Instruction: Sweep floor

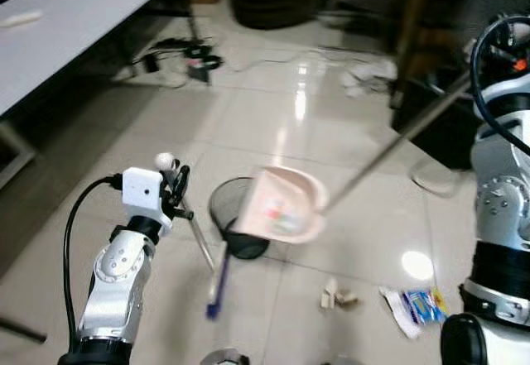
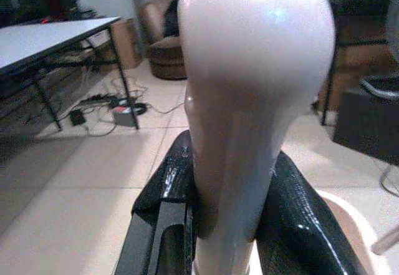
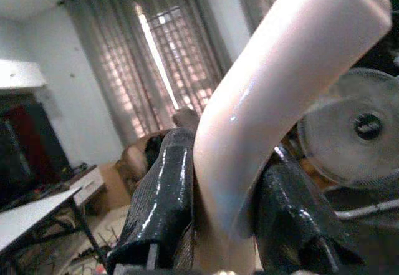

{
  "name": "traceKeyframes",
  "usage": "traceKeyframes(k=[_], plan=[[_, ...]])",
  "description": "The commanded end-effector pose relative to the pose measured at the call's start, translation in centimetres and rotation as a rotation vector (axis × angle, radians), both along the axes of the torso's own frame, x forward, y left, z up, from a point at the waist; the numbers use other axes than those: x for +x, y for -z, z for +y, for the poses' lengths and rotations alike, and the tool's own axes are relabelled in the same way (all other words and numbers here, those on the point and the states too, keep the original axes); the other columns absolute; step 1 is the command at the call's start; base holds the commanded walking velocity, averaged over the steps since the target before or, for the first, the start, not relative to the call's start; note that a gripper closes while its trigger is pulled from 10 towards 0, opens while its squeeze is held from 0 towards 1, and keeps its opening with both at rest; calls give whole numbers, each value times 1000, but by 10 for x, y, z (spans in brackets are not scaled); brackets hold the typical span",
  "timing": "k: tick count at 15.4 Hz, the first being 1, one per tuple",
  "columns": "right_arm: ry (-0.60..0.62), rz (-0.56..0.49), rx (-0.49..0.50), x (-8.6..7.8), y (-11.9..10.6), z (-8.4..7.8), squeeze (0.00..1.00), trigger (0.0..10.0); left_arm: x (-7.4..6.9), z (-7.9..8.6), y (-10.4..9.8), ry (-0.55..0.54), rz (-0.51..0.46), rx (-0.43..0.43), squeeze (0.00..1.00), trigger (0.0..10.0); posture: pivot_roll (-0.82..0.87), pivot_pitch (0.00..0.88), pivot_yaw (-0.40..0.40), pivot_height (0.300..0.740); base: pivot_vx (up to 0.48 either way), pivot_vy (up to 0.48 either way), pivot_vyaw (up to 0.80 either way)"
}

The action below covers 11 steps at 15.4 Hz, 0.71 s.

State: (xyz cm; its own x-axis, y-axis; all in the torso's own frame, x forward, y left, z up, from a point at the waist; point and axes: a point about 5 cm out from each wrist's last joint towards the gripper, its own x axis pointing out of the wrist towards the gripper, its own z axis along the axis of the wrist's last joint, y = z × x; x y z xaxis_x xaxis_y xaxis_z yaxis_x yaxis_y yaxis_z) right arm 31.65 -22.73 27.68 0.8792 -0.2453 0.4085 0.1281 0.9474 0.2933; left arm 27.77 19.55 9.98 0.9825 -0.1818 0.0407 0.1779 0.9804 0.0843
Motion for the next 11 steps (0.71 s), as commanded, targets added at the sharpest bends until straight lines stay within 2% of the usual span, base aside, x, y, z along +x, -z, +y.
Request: traceKeyframes(k=[1, 11], plan=[[-62, -69, 27, -1, -12, 14, 0, 10000, -2, 10, -7, -23, -34, 34, 0, 10000, 9, 64, 68, 740, 390, 0, 0], [-41, -58, 90, -7, -1, 7, 0, 10000, -3, 11, -7, -17, -24, 40, 0, 10000, 12, 80, 74, 740, 386, 0, 0]])
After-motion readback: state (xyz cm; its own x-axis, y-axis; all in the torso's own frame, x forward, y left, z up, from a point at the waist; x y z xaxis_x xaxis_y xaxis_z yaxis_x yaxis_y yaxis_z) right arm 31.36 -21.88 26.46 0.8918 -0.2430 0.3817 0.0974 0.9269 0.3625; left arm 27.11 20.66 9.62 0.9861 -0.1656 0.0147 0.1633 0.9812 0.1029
